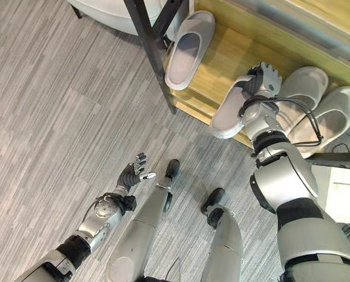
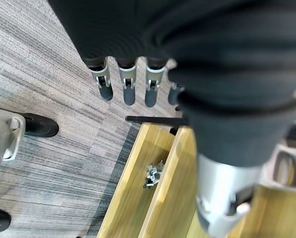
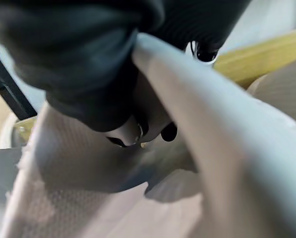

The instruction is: Arrange the slippers neatly on the shoe rack.

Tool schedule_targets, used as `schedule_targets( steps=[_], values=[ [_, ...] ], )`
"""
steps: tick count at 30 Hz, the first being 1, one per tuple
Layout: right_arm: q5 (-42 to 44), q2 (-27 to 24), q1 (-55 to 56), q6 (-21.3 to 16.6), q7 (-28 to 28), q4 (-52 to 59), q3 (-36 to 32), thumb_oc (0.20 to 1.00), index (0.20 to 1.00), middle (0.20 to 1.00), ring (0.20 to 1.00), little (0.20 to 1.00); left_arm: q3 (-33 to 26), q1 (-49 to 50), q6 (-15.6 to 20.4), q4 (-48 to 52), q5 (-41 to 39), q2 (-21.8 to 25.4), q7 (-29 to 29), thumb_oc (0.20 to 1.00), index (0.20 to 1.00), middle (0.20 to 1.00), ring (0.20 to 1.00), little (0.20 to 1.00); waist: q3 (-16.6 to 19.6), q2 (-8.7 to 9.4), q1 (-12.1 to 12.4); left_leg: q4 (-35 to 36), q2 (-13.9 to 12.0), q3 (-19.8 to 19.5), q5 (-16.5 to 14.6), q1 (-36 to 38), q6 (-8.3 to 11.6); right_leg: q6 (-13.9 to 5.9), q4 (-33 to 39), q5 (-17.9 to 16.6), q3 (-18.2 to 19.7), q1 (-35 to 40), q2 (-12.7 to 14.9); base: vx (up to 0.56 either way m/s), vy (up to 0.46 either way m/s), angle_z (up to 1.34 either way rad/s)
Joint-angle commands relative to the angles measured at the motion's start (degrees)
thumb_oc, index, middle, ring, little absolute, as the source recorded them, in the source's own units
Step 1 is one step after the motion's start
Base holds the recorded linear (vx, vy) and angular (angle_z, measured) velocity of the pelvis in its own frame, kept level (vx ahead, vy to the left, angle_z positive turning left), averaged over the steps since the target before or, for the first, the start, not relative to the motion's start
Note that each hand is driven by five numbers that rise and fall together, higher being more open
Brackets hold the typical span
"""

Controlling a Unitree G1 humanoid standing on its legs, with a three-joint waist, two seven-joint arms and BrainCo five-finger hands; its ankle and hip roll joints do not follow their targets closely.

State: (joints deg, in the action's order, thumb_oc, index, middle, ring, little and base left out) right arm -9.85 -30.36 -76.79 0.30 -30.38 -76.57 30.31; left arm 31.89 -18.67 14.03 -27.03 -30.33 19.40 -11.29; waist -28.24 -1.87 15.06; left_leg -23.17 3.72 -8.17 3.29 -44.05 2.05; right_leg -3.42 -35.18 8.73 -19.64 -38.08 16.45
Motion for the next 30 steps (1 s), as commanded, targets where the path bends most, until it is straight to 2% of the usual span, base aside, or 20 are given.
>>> schedule_targets(
  steps=[1, 6, 10, 11, 15, 21, 26, 28, 30],
  values=[
    [3.0, -7.4, -5.0, -1.5, -2.9, 2.8, 0.9, 0.200, 0.200, 0.200, 0.200, 0.200, 1.6, -0.6, 1.5, 3.5, 1.8, 0.9, -0.1, 1.000, 1.000, 1.000, 1.000, 1.000, 1.1, -0.60, 2.4, -6.2, -1.8, -0.1, -8.8, 0.3, 0.78, -6.27, 4.1, -0.4, 2.8, 5.1, 1.1, 0.07, -0.009, 0.14],
    [3.5, -7.8, -6.8, -1.5, -2.9, 2.3, 2.1, 0.200, 0.200, 0.200, 0.200, 0.200, 2.2, -0.8, 1.4, 2.2, 1.7, 0.5, 0.0, 1.000, 1.000, 1.000, 1.000, 1.000, 1.4, -1.20, 3.2, -5.6, -1.2, -0.5, -8.8, 0.1, 0.58, -6.36, 4.6, -0.1, 2.2, 5.5, 1.3, 0.07, -0.013, 0.10],
    [6.6, -7.7, -7.3, -1.8, -2.9, 1.5, 0.4, 0.200, 0.200, 0.200, 0.200, 0.200, 3.2, -1.3, 1.4, 2.4, 1.7, 0.1, -0.1, 1.000, 1.000, 1.000, 1.000, 1.000, 1.7, -1.86, 3.7, -4.9, -0.6, -1.1, -8.8, 0.6, 0.64, -6.39, 4.1, 0.7, 1.8, 6.0, 1.7, 0.05, -0.023, 0.09],
    [8.8, -7.6, -7.0, -2.2, -1.0, 1.1, -0.1, 1.000, 1.000, 1.000, 1.000, 1.000, 3.5, -1.8, 1.2, 2.2, 1.8, -0.1, 0.0, 1.000, 1.000, 1.000, 1.000, 1.000, 1.7, -2.00, 3.8, -5.0, -0.5, -1.3, -8.8, 0.7, 0.71, -6.30, 3.5, 0.9, 1.7, 6.1, 1.8, 0.03, -0.019, 0.16],
    [12.0, -7.0, -7.2, -2.6, 2.2, 0.2, -0.3, 1.000, 1.000, 1.000, 1.000, 1.000, 3.2, -2.3, 1.2, 1.9, 1.6, 0.0, 0.5, 1.000, 1.000, 1.000, 1.000, 1.000, 1.6, -1.88, 3.7, -5.1, -0.5, -1.4, -8.8, 0.9, 0.83, -6.20, 3.2, 1.1, 1.4, 6.4, 1.9, 0.02, -0.027, 0.12],
    [10.4, -4.4, -6.7, -2.3, 1.2, -0.3, 0.7, 1.000, 1.000, 1.000, 1.000, 1.000, 3.0, -2.5, 1.0, 1.2, 1.7, 0.4, 0.3, 1.000, 1.000, 1.000, 1.000, 1.000, 1.4, -1.62, 2.9, -4.4, -1.0, -1.2, -8.6, 2.0, 0.99, -5.96, 3.4, 1.1, 1.9, 6.9, 1.5, -0.01, -0.003, -0.01],
    [11.5, -4.6, -6.9, -2.2, 0.3, -0.6, -0.3, 1.000, 1.000, 1.000, 1.000, 1.000, 3.3, -2.7, 0.8, 1.6, 1.9, 0.8, 0.1, 1.000, 1.000, 1.000, 1.000, 1.000, 1.0, -1.69, 2.4, -4.0, -1.1, -1.1, -8.3, 2.2, 1.11, -5.93, 4.0, 0.7, 2.3, 6.8, 1.2, -0.02, -0.004, -0.01],
    [13.5, -4.8, -6.4, -2.8, -0.4, -0.1, -1.7, 1.000, 1.000, 1.000, 1.000, 1.000, 3.4, -2.8, 0.7, 1.3, 2.0, 0.6, 0.0, 1.000, 1.000, 1.000, 1.000, 1.000, 1.0, -1.69, 2.0, -3.6, -1.3, -1.0, -8.1, 2.5, 1.15, -5.93, 4.2, 0.5, 2.3, 6.8, 1.2, 0.00, 0.000, 0.00],
    [20.2, -2.1, -3.4, -4.7, -2.2, 2.4, -6.9, 1.000, 1.000, 1.000, 1.000, 1.000, 2.6, -2.9, 0.4, 0.2, 2.1, 0.1, -1.1, 1.000, 1.000, 1.000, 1.000, 1.000, 0.8, -1.12, 1.0, -2.8, -1.7, -0.6, -8.1, 3.8, 1.14, -5.85, 4.8, 0.5, 2.6, 7.5, 0.8, 0.00, 0.000, 0.00]
  ],
)
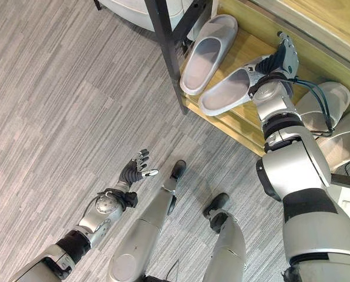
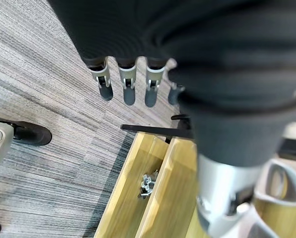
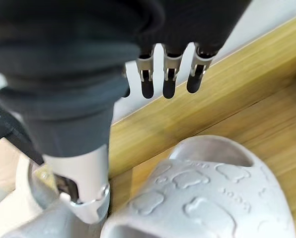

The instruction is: Arrange the slippers neatly on the shoe rack.

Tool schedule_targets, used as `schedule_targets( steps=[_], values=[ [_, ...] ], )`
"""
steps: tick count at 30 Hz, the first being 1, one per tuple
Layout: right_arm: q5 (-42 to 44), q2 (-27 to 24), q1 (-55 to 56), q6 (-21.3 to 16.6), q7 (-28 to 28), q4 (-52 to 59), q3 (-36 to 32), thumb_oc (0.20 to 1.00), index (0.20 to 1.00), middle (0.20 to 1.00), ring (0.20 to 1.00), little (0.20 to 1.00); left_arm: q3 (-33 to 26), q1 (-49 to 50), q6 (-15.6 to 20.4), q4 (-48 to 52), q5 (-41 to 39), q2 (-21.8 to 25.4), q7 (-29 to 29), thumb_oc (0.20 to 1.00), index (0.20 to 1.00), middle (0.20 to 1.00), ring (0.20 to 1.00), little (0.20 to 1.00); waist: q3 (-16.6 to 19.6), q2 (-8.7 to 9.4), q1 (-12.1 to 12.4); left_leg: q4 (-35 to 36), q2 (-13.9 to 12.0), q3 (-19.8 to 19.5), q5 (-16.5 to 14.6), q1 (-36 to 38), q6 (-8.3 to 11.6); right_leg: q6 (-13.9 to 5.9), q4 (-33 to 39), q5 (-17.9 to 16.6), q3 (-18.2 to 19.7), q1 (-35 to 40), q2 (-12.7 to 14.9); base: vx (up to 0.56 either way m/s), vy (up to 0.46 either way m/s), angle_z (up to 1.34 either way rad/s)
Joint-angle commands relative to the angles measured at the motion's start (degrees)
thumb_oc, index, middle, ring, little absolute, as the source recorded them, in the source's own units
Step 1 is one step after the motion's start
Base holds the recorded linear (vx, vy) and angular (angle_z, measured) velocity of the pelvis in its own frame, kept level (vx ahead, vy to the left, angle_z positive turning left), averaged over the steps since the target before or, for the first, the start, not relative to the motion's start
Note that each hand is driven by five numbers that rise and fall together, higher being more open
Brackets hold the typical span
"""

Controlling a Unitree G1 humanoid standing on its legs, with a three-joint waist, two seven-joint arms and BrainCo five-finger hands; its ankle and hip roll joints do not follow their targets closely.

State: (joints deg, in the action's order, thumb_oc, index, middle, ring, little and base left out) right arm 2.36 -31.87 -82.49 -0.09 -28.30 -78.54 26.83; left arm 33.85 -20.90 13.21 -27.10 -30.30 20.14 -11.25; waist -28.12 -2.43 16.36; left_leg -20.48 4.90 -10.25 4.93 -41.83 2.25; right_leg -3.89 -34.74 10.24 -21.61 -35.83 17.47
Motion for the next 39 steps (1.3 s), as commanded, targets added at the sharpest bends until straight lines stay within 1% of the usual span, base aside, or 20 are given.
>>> schedule_targets(
  steps=[1, 2, 4, 9, 10, 14, 17, 20, 21, 24, 26, 28, 29, 30, 33, 34, 35, 37, 38, 39],
  values=[
    [10.0, 0.7, 3.1, -4.8, -4.7, 4.9, -4.8, 1.000, 1.000, 1.000, 1.000, 1.000, 0.3, -0.7, 1.1, -0.2, 2.2, -0.8, -1.6, 1.000, 1.000, 1.000, 1.000, 1.000, 0.7, -0.31, -0.9, -5.2, -3.1, 1.6, -9.8, 2.0, 0.98, -5.37, 4.7, -1.1, 4.7, 5.6, -0.4, -0.07, 0.068, -0.06],
    [13.5, 4.3, 5.4, -6.0, -6.3, 6.8, -7.7, 1.000, 1.000, 1.000, 1.000, 1.000, -0.2, -1.0, 0.7, -1.3, 2.3, -1.2, -2.7, 1.000, 1.000, 1.000, 1.000, 1.000, 0.5, 0.10, -1.8, -4.3, -3.3, 2.0, -7.9, 2.2, 0.82, -4.87, 5.8, -2.9, 4.6, 5.6, -0.6, -0.07, 0.063, -0.34],
    [17.7, 10.8, 10.1, -8.1, -9.0, 12.8, -11.8, 1.000, 1.000, 1.000, 1.000, 1.000, -0.5, -1.2, 0.2, -2.0, 2.8, -1.6, -4.7, 1.000, 1.000, 1.000, 1.000, 1.000, 0.6, 1.09, -3.4, -2.7, -3.7, 2.4, -7.7, 4.0, 0.91, -4.91, 7.7, -3.6, 4.6, 7.6, -1.0, -0.03, 0.017, -0.41],
    [18.7, 15.6, 12.7, -8.1, -8.4, 16.1, -12.7, 1.000, 1.000, 1.000, 1.000, 1.000, -1.3, -0.6, 0.0, -0.9, 2.8, -1.0, -5.6, 1.000, 1.000, 1.000, 1.000, 1.000, 0.9, 1.33, -4.2, -1.2, -3.9, 2.5, -7.2, 5.8, 0.98, -4.93, 9.4, -4.3, 4.4, 9.5, -1.2, 0.01, -0.005, -0.06],
    [19.8, 17.9, 12.8, -8.3, -8.6, 15.3, -13.4, 1.000, 1.000, 1.000, 1.000, 1.000, -1.4, -0.7, 0.0, -0.9, 2.9, -0.8, -6.2, 1.000, 1.000, 1.000, 1.000, 1.000, 1.2, 1.43, -4.2, -0.6, -4.0, 2.7, -7.2, 6.3, 0.95, -4.96, 10.2, -4.6, 4.3, 10.1, -1.2, 0.00, 0.000, 0.00],
    [21.2, 20.1, 12.7, -8.9, -8.2, 15.3, -13.5, 1.000, 1.000, 1.000, 1.000, 1.000, -1.1, -0.8, 0.0, -0.6, 3.3, -0.7, -6.7, 1.000, 1.000, 1.000, 1.000, 1.000, 1.2, 1.43, -4.0, -0.7, -4.0, 2.9, -7.2, 6.2, 0.87, -5.03, 10.8, -4.7, 4.2, 10.5, -1.3, 0.00, 0.002, -0.03],
    [25.4, 20.5, 11.2, -9.7, -6.9, 13.1, -15.0, 1.000, 1.000, 1.000, 1.000, 1.000, -0.2, -1.2, 0.0, -0.7, 3.3, -0.6, -6.7, 1.000, 1.000, 1.000, 1.000, 1.000, 1.1, 1.12, -3.5, -0.9, -3.7, 2.6, -7.3, 5.7, 0.81, -5.19, 10.9, -4.7, 4.0, 10.4, -1.3, 0.00, 0.000, 0.00],
    [32.8, 18.9, 8.4, -10.8, -4.7, 9.1, -17.8, 1.000, 1.000, 1.000, 1.000, 1.000, 1.1, -1.6, 0.0, -0.7, 3.2, -0.5, -6.2, 1.000, 1.000, 1.000, 1.000, 1.000, 0.8, 0.55, -2.5, -1.1, -3.5, 2.3, -7.4, 5.1, 0.79, -5.30, 10.8, -4.6, 3.5, 10.2, -1.1, 0.03, -0.033, 0.03],
    [34.8, 17.7, 7.3, -11.0, -4.5, 8.2, -18.6, 1.000, 1.000, 1.000, 1.000, 1.000, 1.3, -1.6, 0.0, -0.7, 3.1, -0.3, -6.0, 1.000, 1.000, 1.000, 1.000, 1.000, 1.0, 0.54, -2.2, -1.4, -3.4, 2.1, -9.2, 5.4, 0.96, -5.74, 10.3, -3.1, 3.8, 10.6, -1.2, 0.09, -0.060, 0.08],
    [37.5, 13.2, 4.0, -11.2, -3.3, 5.5, -19.2, 1.000, 1.000, 1.000, 1.000, 1.000, 2.2, -2.0, 0.0, -0.7, 2.9, -0.1, -4.9, 1.000, 1.000, 1.000, 1.000, 1.000, 0.7, -0.17, -1.0, -1.8, -3.0, 1.8, -9.3, 4.5, 0.96, -5.89, 9.6, -2.7, 3.5, 9.8, -0.9, 0.03, -0.032, 0.11],
    [36.6, 6.9, 1.1, -10.4, -2.6, 3.7, -17.4, 1.000, 1.000, 1.000, 1.000, 1.000, 2.9, -2.3, 0.2, -0.8, 3.0, 0.1, -3.5, 1.000, 1.000, 1.000, 1.000, 1.000, 0.5, -1.02, 0.0, -2.6, -2.6, 1.7, -9.4, 3.4, 0.97, -6.00, 8.5, -2.0, 3.1, 9.0, -0.4, 0.00, -0.012, 0.18],
    [36.2, 6.1, 0.8, -10.3, -2.4, 3.6, -16.8, 1.000, 1.000, 1.000, 1.000, 1.000, 2.9, -2.6, 0.3, -0.9, 3.0, 0.1, -3.3, 1.000, 1.000, 1.000, 1.000, 1.000, 0.4, -1.11, 0.1, -2.7, -2.6, 1.8, -9.3, 3.3, 1.02, -5.96, 8.4, -2.0, 3.2, 8.8, -0.4, 0.00, 0.003, 0.14],
    [35.8, 4.4, 0.6, -10.2, -2.0, 3.1, -16.1, 1.000, 1.000, 1.000, 1.000, 1.000, 2.8, -2.6, 0.3, -1.5, 3.1, 0.0, -2.9, 1.000, 1.000, 1.000, 1.000, 1.000, 0.5, -1.14, 0.2, -2.7, -2.7, 1.9, -9.2, 3.3, 1.04, -5.95, 8.3, -2.0, 3.2, 8.6, -0.4, 0.00, 0.010, 0.06],
    [35.6, 4.1, 0.7, -10.3, -1.9, 3.1, -15.6, 1.000, 1.000, 1.000, 1.000, 1.000, 2.9, -2.5, 0.3, -2.0, 3.3, -0.3, -2.6, 1.000, 1.000, 1.000, 1.000, 1.000, 0.5, -1.27, 0.3, -2.5, -2.8, 2.0, -9.1, 3.5, 1.03, -5.91, 8.2, -1.9, 3.3, 8.6, -0.4, 0.00, 0.000, 0.00],
    [35.8, 5.0, 2.8, -11.1, -1.8, 4.4, -15.6, 1.000, 1.000, 1.000, 1.000, 1.000, 2.6, -2.6, 0.4, -2.8, 3.5, -0.5, -2.7, 1.000, 1.000, 1.000, 1.000, 1.000, 0.8, -1.07, -0.2, -1.7, -3.1, 2.0, -8.7, 4.6, 1.13, -5.79, 8.8, -2.3, 3.6, 9.1, -0.7, -0.03, 0.013, 0.00],
    [36.1, 5.5, 3.7, -11.4, -1.7, 5.2, -15.7, 1.000, 1.000, 1.000, 1.000, 1.000, 2.2, -2.6, 0.4, -3.1, 3.6, -0.6, -2.8, 1.000, 1.000, 1.000, 1.000, 1.000, 0.6, -1.08, -0.5, -1.3, -3.2, 2.2, -7.1, 4.5, 1.01, -5.31, 9.3, -3.7, 3.4, 8.9, -0.7, -0.08, 0.038, -0.03],
    [36.0, 6.3, 4.7, -11.6, -1.7, 6.1, -15.8, 1.000, 1.000, 1.000, 1.000, 1.000, 2.0, -2.5, 0.2, -3.6, 3.8, -0.7, -2.8, 1.000, 1.000, 1.000, 1.000, 1.000, 0.8, -0.86, -0.8, -0.9, -3.4, 2.3, -7.0, 5.1, 1.05, -5.26, 9.6, -3.8, 3.5, 9.4, -0.9, -0.09, 0.041, -0.07],
    [34.9, 9.4, 8.1, -12.5, -2.5, 10.6, -15.6, 1.000, 1.000, 1.000, 1.000, 1.000, 1.3, -2.2, 0.0, -4.7, 4.3, -1.1, -3.1, 1.000, 1.000, 1.000, 1.000, 1.000, 1.2, -0.17, -1.8, 0.5, -4.0, 2.8, -6.4, 6.8, 1.30, -5.09, 11.3, -4.5, 3.7, 10.8, -1.5, -0.01, -0.005, -0.10],
    [32.7, 12.2, 12.4, -13.0, -3.6, 15.6, -15.7, 1.000, 1.000, 1.000, 1.000, 1.000, 0.7, -1.9, -0.2, -5.1, 4.6, -1.3, -3.4, 1.000, 1.000, 1.000, 1.000, 1.000, 1.6, 0.49, -2.8, 2.5, -4.5, 3.2, -5.6, 9.0, 1.67, -5.04, 13.3, -5.3, 3.6, 12.7, -2.0, -0.01, -0.023, -0.18],
    [32.0, 13.7, 14.5, -13.3, -3.8, 17.8, -15.7, 1.000, 1.000, 1.000, 1.000, 1.000, 0.1, -1.8, -0.2, -5.5, 4.7, -1.5, -3.5, 1.000, 1.000, 1.000, 1.000, 1.000, 1.9, 0.90, -3.3, 3.5, -4.9, 3.4, -5.3, 10.0, 1.88, -5.00, 14.6, -5.7, 3.6, 13.6, -2.3, 0.00, -0.027, -0.37]
  ],
)
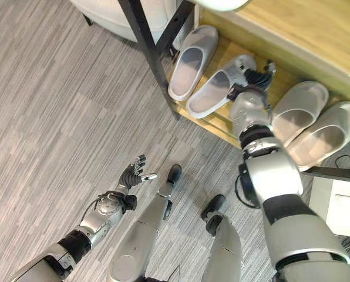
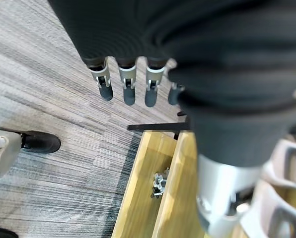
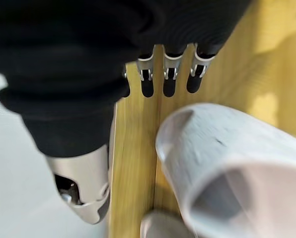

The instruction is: Arrange the slippers neatly on the shoe rack.

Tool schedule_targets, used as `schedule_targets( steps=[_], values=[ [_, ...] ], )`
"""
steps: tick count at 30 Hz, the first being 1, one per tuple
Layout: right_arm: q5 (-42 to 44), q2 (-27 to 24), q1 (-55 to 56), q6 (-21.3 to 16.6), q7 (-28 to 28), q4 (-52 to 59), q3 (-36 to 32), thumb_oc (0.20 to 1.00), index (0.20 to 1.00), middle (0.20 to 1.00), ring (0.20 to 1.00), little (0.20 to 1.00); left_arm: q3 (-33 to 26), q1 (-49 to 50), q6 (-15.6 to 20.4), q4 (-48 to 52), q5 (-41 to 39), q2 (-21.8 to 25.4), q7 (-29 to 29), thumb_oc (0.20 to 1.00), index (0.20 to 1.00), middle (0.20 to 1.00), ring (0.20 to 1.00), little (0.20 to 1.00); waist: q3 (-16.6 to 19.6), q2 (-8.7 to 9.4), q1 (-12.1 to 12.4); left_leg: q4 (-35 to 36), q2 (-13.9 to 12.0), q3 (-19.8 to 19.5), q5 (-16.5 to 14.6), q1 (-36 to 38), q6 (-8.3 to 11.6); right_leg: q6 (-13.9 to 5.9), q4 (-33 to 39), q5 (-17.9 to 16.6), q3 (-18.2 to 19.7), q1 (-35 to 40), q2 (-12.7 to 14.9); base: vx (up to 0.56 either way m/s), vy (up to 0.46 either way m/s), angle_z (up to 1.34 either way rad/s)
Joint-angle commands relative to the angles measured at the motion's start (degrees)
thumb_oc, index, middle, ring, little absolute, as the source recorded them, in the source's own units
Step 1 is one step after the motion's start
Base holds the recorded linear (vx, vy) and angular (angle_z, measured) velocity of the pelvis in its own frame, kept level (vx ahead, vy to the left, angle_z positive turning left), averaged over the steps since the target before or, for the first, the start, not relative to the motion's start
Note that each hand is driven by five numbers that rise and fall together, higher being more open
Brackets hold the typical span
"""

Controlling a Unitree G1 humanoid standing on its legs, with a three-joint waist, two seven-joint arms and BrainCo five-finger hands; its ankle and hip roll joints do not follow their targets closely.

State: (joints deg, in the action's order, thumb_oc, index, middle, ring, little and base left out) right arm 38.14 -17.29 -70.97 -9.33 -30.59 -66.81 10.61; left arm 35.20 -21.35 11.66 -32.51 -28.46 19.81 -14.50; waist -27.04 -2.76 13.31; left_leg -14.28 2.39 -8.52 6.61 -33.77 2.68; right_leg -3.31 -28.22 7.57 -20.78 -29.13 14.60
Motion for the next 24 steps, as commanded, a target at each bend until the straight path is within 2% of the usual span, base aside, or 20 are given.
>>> schedule_targets(
  steps=[1, 3, 6, 7, 9, 11, 12, 15, 16, 18, 19, 20, 21, 23, 24],
  values=[
    [-6.1, 1.7, 7.9, -4.2, -1.9, 10.7, 0.7, 1.000, 1.000, 1.000, 1.000, 1.000, -2.1, -0.7, 1.2, -1.3, 3.2, -1.5, -0.5, 1.000, 1.000, 1.000, 1.000, 1.000, 1.6, 2.01, -1.3, -0.4, -3.0, 2.2, -6.2, 4.8, 1.83, -5.58, 10.4, -4.0, 2.8, 9.3, -0.2, 0.01, -0.013, -0.40],
    [-7.6, 3.2, 10.9, -4.0, -1.8, 13.5, 1.4, 1.000, 1.000, 1.000, 1.000, 1.000, -2.9, -0.1, 1.0, -1.8, 3.4, -1.8, -0.5, 1.000, 1.000, 1.000, 1.000, 1.000, 2.3, 2.50, -2.0, 1.2, -3.6, 2.4, -5.6, 6.6, 2.09, -5.68, 11.8, -4.6, 3.1, 10.6, -0.5, 0.03, -0.005, -0.27],
    [-12.2, 7.2, 22.0, -2.4, 0.7, 22.2, 4.1, 1.000, 1.000, 1.000, 1.000, 1.000, -5.0, 1.9, 0.3, -4.3, 4.6, -2.8, -0.7, 1.000, 1.000, 1.000, 1.000, 1.000, 4.7, 3.92, -4.1, 6.1, -5.3, 3.8, -3.8, 11.9, 2.59, -6.02, 16.2, -6.4, 3.5, 14.5, -1.1, 0.05, -0.017, -0.35],
    [-15.0, 8.4, 27.8, -1.8, 2.3, 25.5, 5.7, 1.000, 1.000, 1.000, 1.000, 1.000, -5.9, 2.9, -0.2, -5.0, 6.0, -3.2, -0.6, 1.000, 1.000, 1.000, 1.000, 1.000, 6.3, 4.15, -5.2, 8.9, -5.8, 4.3, -2.4, 14.1, 2.85, -6.30, 18.6, -7.5, 3.1, 16.3, -1.3, 0.06, -0.017, -0.55],
    [-17.6, 8.8, 34.4, -1.0, 4.5, 29.8, 7.5, 1.000, 1.000, 1.000, 1.000, 1.000, -7.1, 4.1, -0.3, -4.8, 6.6, -3.5, -0.2, 1.000, 1.000, 1.000, 1.000, 1.000, 7.9, 4.09, -6.3, 11.2, -6.3, 5.0, -1.6, 16.6, 3.17, -6.57, 21.1, -8.4, 3.2, 18.5, -1.7, 0.07, -0.012, -0.17],
    [-20.6, 7.2, 45.0, -0.1, 10.0, 36.7, 10.0, 1.000, 1.000, 1.000, 1.000, 1.000, -9.4, 6.5, -0.8, -5.0, 8.9, -3.1, 0.9, 1.000, 1.000, 1.000, 1.000, 1.000, 10.6, 4.59, -7.5, 13.8, -6.6, 6.4, -1.1, 20.5, 3.66, -6.99, 24.0, -9.3, 3.0, 21.9, -2.2, 0.08, -0.025, -0.16],
    [-20.7, 7.1, 45.3, 0.0, 10.0, 36.9, 10.0, 1.000, 1.000, 1.000, 1.000, 1.000, -9.4, 6.6, -0.8, -4.9, 8.9, -3.1, 0.9, 1.000, 1.000, 1.000, 1.000, 1.000, 10.5, 4.54, -7.5, 14.1, -6.6, 6.4, -1.1, 20.9, 3.67, -7.00, 24.2, -9.4, 3.0, 22.2, -2.2, 0.08, -0.023, -0.16],
    [-23.1, 3.0, 55.4, 0.3, 16.6, 42.9, 10.6, 1.000, 1.000, 1.000, 1.000, 1.000, -11.4, 9.5, -1.2, -5.0, 13.1, -1.5, 3.8, 1.000, 1.000, 1.000, 1.000, 1.000, 13.3, 4.67, -9.0, 16.0, -6.9, 7.6, -0.7, 24.3, 3.93, -7.33, 26.0, -9.7, 3.6, 24.9, -2.8, 0.09, -0.001, -0.18],
    [-23.8, 1.0, 61.6, 0.2, 20.1, 44.9, 9.9, 1.000, 1.000, 1.000, 1.000, 1.000, -11.1, 10.8, -1.2, -4.4, 16.9, -0.1, 6.2, 1.000, 1.000, 1.000, 1.000, 1.000, 15.1, 4.59, -10.5, 17.4, -7.2, 8.8, -0.9, 26.8, 3.95, -7.51, 27.0, -9.8, 4.2, 26.4, -2.9, 0.12, 0.011, -0.14],
    [-25.3, -1.1, 67.2, 0.3, 23.1, 46.6, 8.8, 1.000, 1.000, 1.000, 1.000, 1.000, -10.1, 12.0, -1.4, -2.9, 21.2, 1.6, 8.4, 1.000, 1.000, 1.000, 1.000, 1.000, 16.5, 4.44, -11.6, 18.5, -7.5, 10.1, -1.1, 29.0, 4.04, -7.66, 28.1, -10.0, 5.0, 27.8, -3.2, 0.12, 0.016, -0.17],
    [-26.6, -2.7, 71.3, 0.5, 25.4, 46.5, 7.7, 1.000, 1.000, 1.000, 1.000, 1.000, -7.5, 12.3, -1.6, -1.1, 26.5, 3.4, 11.5, 1.000, 1.000, 1.000, 1.000, 1.000, 17.9, 4.20, -13.0, 19.0, -7.7, 11.3, -1.5, 30.5, 4.00, -7.82, 29.1, -10.2, 6.1, 28.7, -3.5, 0.10, 0.008, -0.39],
    [-27.7, -3.2, 72.6, 0.7, 26.0, 46.3, 7.4, 1.000, 1.000, 1.000, 1.000, 1.000, -6.9, 12.2, -1.3, 0.2, 28.6, 4.2, 12.0, 1.000, 1.000, 1.000, 1.000, 1.000, 18.5, 4.11, -13.4, 19.3, -7.9, 11.9, -1.7, 31.2, 4.03, -7.85, 29.5, -10.2, 6.3, 29.1, -3.6, 0.12, 0.012, -0.52],
    [-27.8, -3.8, 74.0, 0.8, 27.0, 45.1, 6.9, 1.000, 1.000, 1.000, 1.000, 1.000, -3.4, 11.2, -1.4, 2.4, 32.9, 5.6, 15.6, 1.000, 1.000, 1.000, 1.000, 1.000, 18.8, 3.82, -14.2, 19.3, -8.0, 12.5, -2.3, 32.1, 4.06, -8.00, 30.0, -10.2, 6.8, 29.6, -3.7, 0.07, 0.009, -0.42],
    [-27.8, -4.3, 75.0, 1.2, 27.8, 43.9, 6.2, 1.000, 1.000, 1.000, 1.000, 1.000, -0.5, 9.6, -0.5, 6.6, 34.3, 7.5, 17.9, 1.000, 1.000, 1.000, 1.000, 1.000, 19.6, 3.52, -15.3, 19.3, -8.2, 13.5, -2.7, 32.6, 3.96, -8.05, 30.8, -10.5, 7.8, 29.8, -3.8, 0.06, 0.004, -0.43],
    [-27.1, -5.0, 76.0, 1.1, 28.7, 43.8, 5.3, 1.000, 1.000, 1.000, 1.000, 1.000, 3.1, 7.2, 0.1, 11.9, 35.9, 9.7, 21.3, 1.000, 1.000, 1.000, 1.000, 1.000, 20.1, 3.31, -16.2, 19.3, -8.4, 14.4, -3.1, 33.5, 3.93, -8.19, 31.4, -10.8, 8.7, 30.1, -4.0, 0.06, -0.013, -0.34]
  ],
)
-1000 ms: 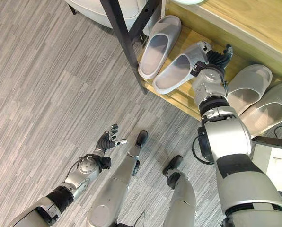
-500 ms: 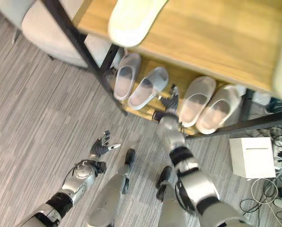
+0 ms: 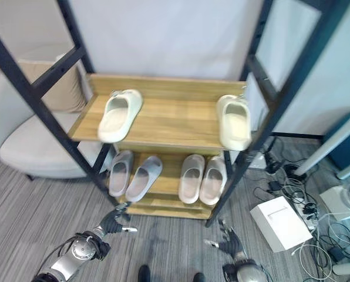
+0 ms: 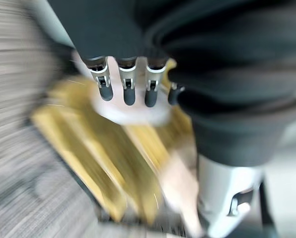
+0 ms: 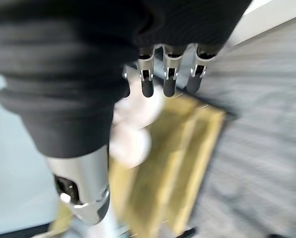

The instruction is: Arrange the slippers neatly on the shoe rack.

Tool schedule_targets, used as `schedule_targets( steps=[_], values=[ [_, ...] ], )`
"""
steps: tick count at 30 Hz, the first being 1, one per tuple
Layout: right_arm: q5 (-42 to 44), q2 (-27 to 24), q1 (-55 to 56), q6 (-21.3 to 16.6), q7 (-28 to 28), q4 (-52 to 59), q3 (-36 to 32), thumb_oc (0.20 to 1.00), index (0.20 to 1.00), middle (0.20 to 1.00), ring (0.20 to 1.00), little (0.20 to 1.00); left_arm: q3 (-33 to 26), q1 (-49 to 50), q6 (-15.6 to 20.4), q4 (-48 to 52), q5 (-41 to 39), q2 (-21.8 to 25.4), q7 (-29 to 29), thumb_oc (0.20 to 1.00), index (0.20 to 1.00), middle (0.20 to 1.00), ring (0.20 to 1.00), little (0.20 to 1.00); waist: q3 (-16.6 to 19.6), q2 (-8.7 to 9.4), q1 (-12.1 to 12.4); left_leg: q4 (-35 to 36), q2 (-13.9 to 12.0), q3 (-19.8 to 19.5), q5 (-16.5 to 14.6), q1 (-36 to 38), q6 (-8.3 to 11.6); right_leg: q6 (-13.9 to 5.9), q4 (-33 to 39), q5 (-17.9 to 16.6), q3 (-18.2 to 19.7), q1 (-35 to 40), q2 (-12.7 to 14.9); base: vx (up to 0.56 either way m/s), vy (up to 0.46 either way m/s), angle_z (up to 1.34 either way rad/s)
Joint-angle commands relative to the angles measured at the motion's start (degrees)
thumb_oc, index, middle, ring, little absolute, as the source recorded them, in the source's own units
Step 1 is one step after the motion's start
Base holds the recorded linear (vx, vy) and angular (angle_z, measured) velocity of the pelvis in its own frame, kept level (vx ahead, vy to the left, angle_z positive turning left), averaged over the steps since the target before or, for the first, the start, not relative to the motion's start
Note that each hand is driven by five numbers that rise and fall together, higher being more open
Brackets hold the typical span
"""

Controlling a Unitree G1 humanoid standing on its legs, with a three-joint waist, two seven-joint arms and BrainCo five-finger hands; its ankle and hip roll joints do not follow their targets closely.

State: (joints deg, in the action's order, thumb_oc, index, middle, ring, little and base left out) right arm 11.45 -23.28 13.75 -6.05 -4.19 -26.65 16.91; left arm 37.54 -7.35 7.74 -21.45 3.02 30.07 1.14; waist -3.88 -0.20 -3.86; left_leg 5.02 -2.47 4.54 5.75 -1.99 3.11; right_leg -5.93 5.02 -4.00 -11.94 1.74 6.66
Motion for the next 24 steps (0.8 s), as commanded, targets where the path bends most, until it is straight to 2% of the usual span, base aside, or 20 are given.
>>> schedule_targets(
  steps=[1, 4, 5, 6, 7, 8, 9, 11, 12, 13, 15, 17, 18, 19, 20, 22, 24],
  values=[
    [-0.6, 0.6, -8.9, -2.2, 2.4, 3.5, -1.0, 1.000, 1.000, 1.000, 1.000, 1.000, 2.3, -8.4, 4.5, 2.9, 5.2, 0.0, 6.4, 1.000, 1.000, 1.000, 1.000, 1.000, -2.8, 0.58, 0.4, 0.0, -3.6, 1.5, -2.4, 1.8, 3.54, -5.59, -1.6, 0.7, 0.2, -0.8, 3.9, 0.05, -0.022, -0.33],
    [-0.6, 0.2, -10.9, -1.9, 1.9, 2.4, -1.4, 1.000, 1.000, 1.000, 1.000, 1.000, 8.2, -18.0, 5.5, 14.3, 0.9, 1.3, 10.7, 1.000, 1.000, 1.000, 1.000, 1.000, -2.4, 0.00, -1.1, 0.0, -3.9, 2.8, -2.8, 2.4, 3.64, -5.78, -0.5, 0.2, 1.4, -0.9, 3.6, 0.02, -0.025, -0.33],
    [-0.6, 0.2, -11.0, -1.9, 1.9, 2.4, -1.5, 1.000, 1.000, 1.000, 1.000, 1.000, 8.2, -18.1, 5.4, 14.4, 0.8, 1.4, 10.8, 1.000, 1.000, 1.000, 1.000, 1.000, -2.5, 0.02, -1.0, 0.0, -3.9, 2.8, -2.8, 2.5, 3.65, -5.78, -0.5, 0.2, 1.4, -0.9, 3.6, 0.02, -0.036, -0.18],
    [-0.3, -0.1, -11.5, -1.8, 2.2, 2.4, -1.5, 1.000, 1.000, 1.000, 1.000, 1.000, 8.8, -23.3, 5.2, 19.7, -8.5, 1.8, 13.1, 1.000, 1.000, 1.000, 1.000, 1.000, -2.1, -0.25, -1.5, 0.0, -4.2, 3.3, -2.9, 2.9, 3.75, -5.80, -0.4, 0.4, 1.7, -0.6, 3.6, 0.02, -0.024, -0.05],
    [-0.3, -0.1, -11.5, -1.8, 2.2, 2.4, -1.5, 1.000, 1.000, 1.000, 1.000, 1.000, 8.8, -23.3, 5.1, 19.8, -8.5, 1.9, 13.1, 1.000, 1.000, 1.000, 1.000, 1.000, -2.2, -0.24, -1.5, 0.0, -4.2, 3.3, -2.9, 2.9, 3.76, -5.79, -0.4, 0.4, 1.7, -0.6, 3.6, 0.05, -0.054, 0.00],
    [-0.4, 0.0, -10.6, -1.6, 2.7, 3.2, -1.4, 1.000, 1.000, 1.000, 1.000, 1.000, 5.7, -25.5, 4.9, 23.5, -21.0, 1.3, 12.9, 1.000, 1.000, 1.000, 1.000, 1.000, -1.6, -0.40, -1.8, 0.0, -4.1, 3.1, -2.9, 3.2, 3.87, -5.72, -0.3, 0.5, 1.7, 0.0, 3.4, 0.03, -0.031, 0.02],
    [-0.4, 0.0, -10.6, -1.6, 2.7, 3.3, -1.4, 1.000, 1.000, 1.000, 1.000, 1.000, 5.6, -25.5, 4.9, 23.6, -21.1, 1.4, 12.9, 1.000, 1.000, 1.000, 1.000, 1.000, -1.6, -0.42, -1.8, 0.0, -4.1, 3.1, -2.9, 3.3, 3.88, -5.72, -0.3, 0.5, 1.6, 0.1, 3.4, 0.05, -0.049, 0.05],
    [0.1, 0.9, -7.4, -1.6, 3.4, 5.9, -2.1, 1.000, 1.000, 1.000, 1.000, 1.000, -3.6, -25.5, 6.5, 24.7, -21.5, 1.1, 5.8, 1.000, 1.000, 1.000, 1.000, 1.000, -1.1, -0.22, -1.3, 0.0, -4.2, 2.6, -2.8, 3.4, 4.07, -5.56, -0.1, 0.7, 0.9, 0.8, 3.4, 0.04, -0.034, 0.06],
    [0.1, 0.8, -7.3, -1.5, 3.4, 5.9, -2.0, 1.000, 1.000, 1.000, 1.000, 1.000, -3.7, -25.4, 6.4, 24.8, -21.5, 1.1, 5.8, 1.000, 1.000, 1.000, 1.000, 1.000, -1.0, -0.28, -1.4, 0.0, -4.2, 2.6, -2.8, 3.5, 4.08, -5.56, -0.1, 0.8, 0.9, 0.8, 3.4, 0.04, -0.039, 0.04],
    [0.3, 2.1, -5.9, -1.3, 4.0, 6.5, -1.7, 1.000, 1.000, 1.000, 1.000, 1.000, -11.7, -26.4, 7.8, 20.1, -14.9, -1.1, -3.1, 1.000, 1.000, 1.000, 1.000, 1.000, -0.8, -0.03, -1.3, 0.0, -4.2, 2.4, -2.8, 3.6, 4.17, -5.48, 0.0, 0.9, 0.5, 1.2, 3.3, 0.04, -0.032, 0.06],
    [0.4, 2.7, -5.2, -1.4, 4.4, 6.4, -1.3, 1.000, 1.000, 1.000, 1.000, 1.000, -15.5, -27.5, 7.7, 17.4, -9.3, -1.7, -8.8, 1.000, 1.000, 1.000, 1.000, 1.000, -0.6, 0.22, -1.3, 0.0, -4.3, 2.5, -2.9, 3.7, 4.27, -5.42, 0.0, 1.1, 0.4, 1.4, 3.3, 0.04, -0.032, 0.04],
    [0.6, 3.1, -5.4, -1.7, 4.7, 5.6, -0.3, 1.000, 1.000, 1.000, 1.000, 1.000, -18.2, -31.2, 6.5, 13.2, 3.9, -0.2, -16.7, 1.000, 1.000, 1.000, 1.000, 1.000, -0.2, 0.40, -1.6, 0.0, -4.4, 2.7, -3.1, 3.9, 4.34, -5.42, 0.0, 1.2, 0.7, 1.5, 3.2, 0.02, -0.009, 0.01],
    [0.6, 3.1, -5.5, -1.8, 4.7, 5.5, -0.3, 1.000, 1.000, 1.000, 1.000, 1.000, -18.1, -31.3, 6.6, 13.1, 4.0, -0.2, -16.9, 1.000, 1.000, 1.000, 1.000, 1.000, -0.3, 0.42, -1.6, 0.0, -4.4, 2.7, -3.1, 3.9, 4.34, -5.43, 0.0, 1.2, 0.7, 1.5, 3.2, 0.04, -0.001, 0.01],
    [0.8, 2.9, -5.7, -2.0, 4.7, 5.3, 0.4, 1.000, 1.000, 1.000, 1.000, 1.000, -18.9, -33.7, 5.2, 9.6, 9.9, 2.7, -20.4, 1.000, 1.000, 1.000, 1.000, 1.000, 0.0, 0.40, -1.9, 0.0, -4.5, 3.2, -3.3, 4.1, 4.36, -5.53, 0.0, 1.3, 1.0, 1.5, 3.1, 0.03, 0.004, 0.00],
    [0.9, 3.0, -5.7, -2.2, 4.8, 5.3, 0.5, 1.000, 1.000, 1.000, 1.000, 1.000, -19.2, -34.5, 4.8, 8.8, 12.1, 3.8, -22.0, 1.000, 1.000, 1.000, 1.000, 1.000, 0.0, 0.47, -1.9, 0.0, -4.5, 3.4, -3.4, 4.3, 4.34, -5.55, 0.0, 1.3, 1.1, 1.6, 3.1, 0.05, 0.011, -0.05],
    [1.3, 2.4, -5.9, -2.8, 4.6, 5.2, 0.7, 1.000, 1.000, 1.000, 1.000, 1.000, -18.0, -39.0, 0.5, 3.8, 22.3, 9.2, -26.4, 1.000, 1.000, 1.000, 1.000, 1.000, 0.2, 0.48, -2.2, 0.0, -4.3, 3.7, -3.8, 4.6, 4.17, -5.78, 0.0, 1.2, 1.4, 1.5, 3.2, 0.05, 0.017, -0.06],
    [2.0, 1.8, -6.1, -3.3, 4.6, 5.3, 1.2, 1.000, 1.000, 1.000, 1.000, 1.000, -15.5, -43.0, -2.3, -2.3, 27.7, 13.6, -28.3, 1.000, 1.000, 1.000, 1.000, 1.000, 0.1, 0.55, -2.5, 0.0, -4.2, 4.1, -4.0, 4.7, 4.00, -6.04, 0.0, 1.1, 1.9, 1.2, 3.2, 0.02, 0.011, 0.00]
  ],
)
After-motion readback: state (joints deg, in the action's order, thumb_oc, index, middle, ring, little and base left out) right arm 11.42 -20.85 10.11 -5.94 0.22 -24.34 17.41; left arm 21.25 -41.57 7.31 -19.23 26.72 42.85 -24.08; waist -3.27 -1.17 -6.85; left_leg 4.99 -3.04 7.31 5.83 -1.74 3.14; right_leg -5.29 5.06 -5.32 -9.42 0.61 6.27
